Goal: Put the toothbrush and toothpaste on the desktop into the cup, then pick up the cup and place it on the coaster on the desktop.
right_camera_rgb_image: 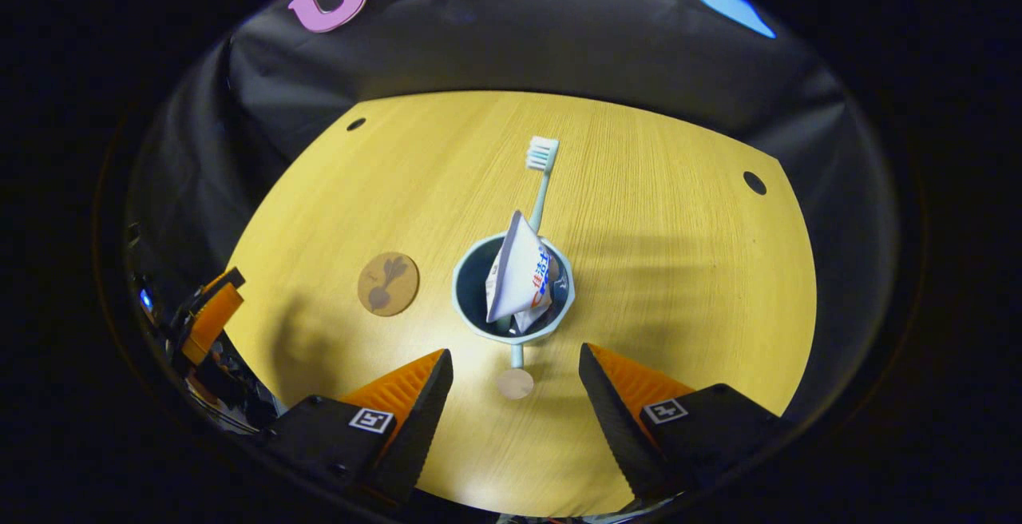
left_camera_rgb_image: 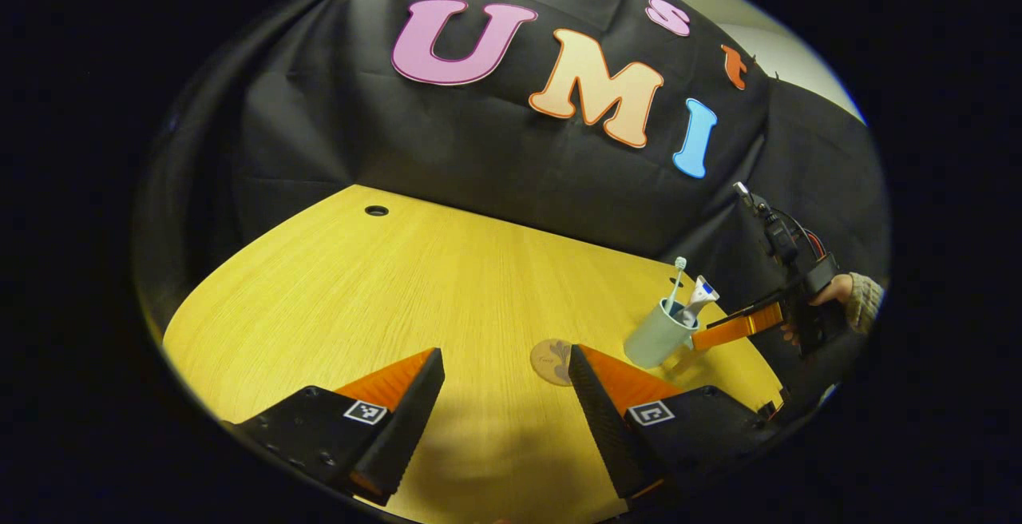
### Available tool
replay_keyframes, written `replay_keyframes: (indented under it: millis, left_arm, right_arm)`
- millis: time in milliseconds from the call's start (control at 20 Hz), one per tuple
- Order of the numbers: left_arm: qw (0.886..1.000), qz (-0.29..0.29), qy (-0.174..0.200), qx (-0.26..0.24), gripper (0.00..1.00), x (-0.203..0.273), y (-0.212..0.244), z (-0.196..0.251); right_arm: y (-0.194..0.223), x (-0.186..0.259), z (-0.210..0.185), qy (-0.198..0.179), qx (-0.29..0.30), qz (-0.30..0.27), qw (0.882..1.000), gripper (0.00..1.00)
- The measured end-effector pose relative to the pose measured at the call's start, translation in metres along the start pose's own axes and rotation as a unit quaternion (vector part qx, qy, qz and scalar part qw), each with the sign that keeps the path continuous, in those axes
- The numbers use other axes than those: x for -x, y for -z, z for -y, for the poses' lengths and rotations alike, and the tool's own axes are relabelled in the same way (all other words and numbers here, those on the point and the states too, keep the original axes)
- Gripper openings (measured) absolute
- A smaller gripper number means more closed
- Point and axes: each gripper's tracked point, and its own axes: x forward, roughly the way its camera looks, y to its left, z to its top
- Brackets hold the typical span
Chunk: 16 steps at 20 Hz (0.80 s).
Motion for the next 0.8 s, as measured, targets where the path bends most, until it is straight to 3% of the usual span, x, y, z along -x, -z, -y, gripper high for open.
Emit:
replay_keyframes:
  millis: [100,150,200,250,450,550,650,700,750,800]
  left_arm:
    - [1.0,0.002,-0.008,-0.001,0.93,0.006,0.001,-0.007]
    - [1.0,0.001,-0.014,-0.001,0.93,0.008,0.001,-0.011]
    - [1.0,0.003,-0.021,0.0,0.93,0.01,0.0,-0.015]
    - [1.0,0.008,-0.024,0.002,0.93,0.013,-0.003,-0.018]
    - [0.999,0.012,-0.041,0.013,0.93,0.017,-0.005,-0.031]
    - [0.998,0.019,-0.059,0.016,0.93,0.022,-0.006,-0.044]
    - [0.997,0.024,-0.066,0.021,0.93,0.027,-0.008,-0.05]
    - [0.997,0.021,-0.067,0.023,0.93,0.026,-0.006,-0.051]
    - [0.997,0.02,-0.068,0.024,0.93,0.026,-0.005,-0.051]
    - [0.997,0.02,-0.068,0.027,0.93,0.026,-0.005,-0.051]
  right_arm:
    - [0.005,-0.011,-0.003,-0.007,-0.008,-0.027,1.0,0.97]
    - [0.006,-0.014,-0.003,-0.01,-0.016,-0.036,0.999,0.91]
    - [0.004,-0.017,-0.004,-0.012,-0.021,-0.044,0.999,0.97]
    - [0.003,-0.022,-0.003,-0.009,-0.023,-0.049,0.998,0.91]
    - [0.005,-0.03,0.002,-0.002,-0.015,-0.077,0.997,0.87]
    - [0.01,-0.036,0.002,0.005,-0.011,-0.091,0.996,0.75]
    - [0.013,-0.039,0.004,0.01,-0.003,-0.098,0.995,0.48]
    - [0.014,-0.041,0.002,0.01,0.001,-0.099,0.995,0.41]
    - [0.015,-0.04,0.002,0.014,0.004,-0.1,0.995,0.41]
    - [0.015,-0.04,0.003,0.017,0.008,-0.102,0.995,0.28]
